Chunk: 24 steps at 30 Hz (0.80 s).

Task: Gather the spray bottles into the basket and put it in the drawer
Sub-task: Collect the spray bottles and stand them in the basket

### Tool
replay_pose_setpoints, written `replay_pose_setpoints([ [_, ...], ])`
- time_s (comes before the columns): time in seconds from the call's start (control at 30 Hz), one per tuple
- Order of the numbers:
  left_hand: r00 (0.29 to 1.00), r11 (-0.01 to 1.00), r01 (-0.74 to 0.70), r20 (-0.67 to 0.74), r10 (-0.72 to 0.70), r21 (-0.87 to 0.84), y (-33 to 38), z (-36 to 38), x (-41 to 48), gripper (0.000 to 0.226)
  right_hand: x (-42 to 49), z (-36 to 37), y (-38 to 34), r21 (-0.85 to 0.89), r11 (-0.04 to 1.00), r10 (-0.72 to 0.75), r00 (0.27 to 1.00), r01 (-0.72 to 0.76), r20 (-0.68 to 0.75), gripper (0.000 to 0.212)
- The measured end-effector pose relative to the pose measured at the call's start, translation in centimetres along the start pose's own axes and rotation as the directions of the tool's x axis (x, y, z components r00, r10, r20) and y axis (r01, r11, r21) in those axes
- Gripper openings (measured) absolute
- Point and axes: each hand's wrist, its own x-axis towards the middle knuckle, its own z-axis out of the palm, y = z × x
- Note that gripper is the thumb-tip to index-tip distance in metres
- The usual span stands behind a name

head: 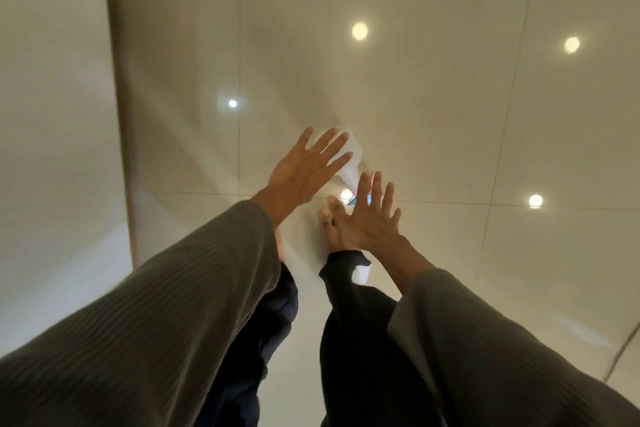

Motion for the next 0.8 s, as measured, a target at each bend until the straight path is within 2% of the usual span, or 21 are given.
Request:
replay_pose_setpoints([
  [0.1,0.999,1.0,0.021,-0.044,-0.021,0.001,0.5,1.2,2.8,0.082,1.9,1.2,1.3,0.022,0.999,-0.023,1.0,0.023,0.021,0.095],
  [0.17,0.999,0.999,0.033,-0.023,-0.033,-0.006,1.0,1.4,4.4,0.083,2.4,1.8,2.1,0.044,0.999,-0.033,0.999,0.032,0.013,0.094],
  [0.33,0.999,0.999,0.02,-0.028,-0.021,-0.044,2.4,1.7,6.8,0.092,2.2,2.4,3.3,0.026,0.996,-0.075,0.984,0.08,-0.164,0.092],
  [0.43,0.999,0.997,0.016,-0.036,-0.018,-0.077,2.4,1.6,6.2,0.096,1.5,1.1,3.8,0.042,0.992,-0.109,0.977,0.119,-0.182,0.084],
  [0.5,0.996,0.984,0.085,0.011,-0.084,-0.158,2.1,1.3,4.6,0.096,0.4,-0.2,3.6,0.02,0.986,-0.155,0.964,0.163,-0.214,0.079],
  [0.57,0.979,0.93,0.203,0.064,-0.193,-0.307,1.7,0.7,2.2,0.096,-1.6,-1.7,2.9,0.047,0.982,-0.159,0.944,0.18,-0.29,0.073],
  [0.63,0.94,0.789,0.334,0.127,-0.316,-0.516,1.4,-0.5,-1.0,0.096,-4.0,-3.4,1.9,0.126,0.972,-0.136,0.908,0.2,-0.395,0.063],
  [0.7,0.869,0.552,0.452,0.204,-0.452,-0.701,1.5,-2.5,-4.6,0.096,-6.6,-5.6,0.5,0.271,0.933,-0.087,0.88,0.236,-0.467,0.051],
  [0.8,0.728,0.164,0.48,0.286,-0.622,-0.862,2.3,-6.5,-10.5,0.095,-11.2,-9.7,-2.9,0.541,0.806,-0.008,0.92,0.238,-0.393,0.048],
])
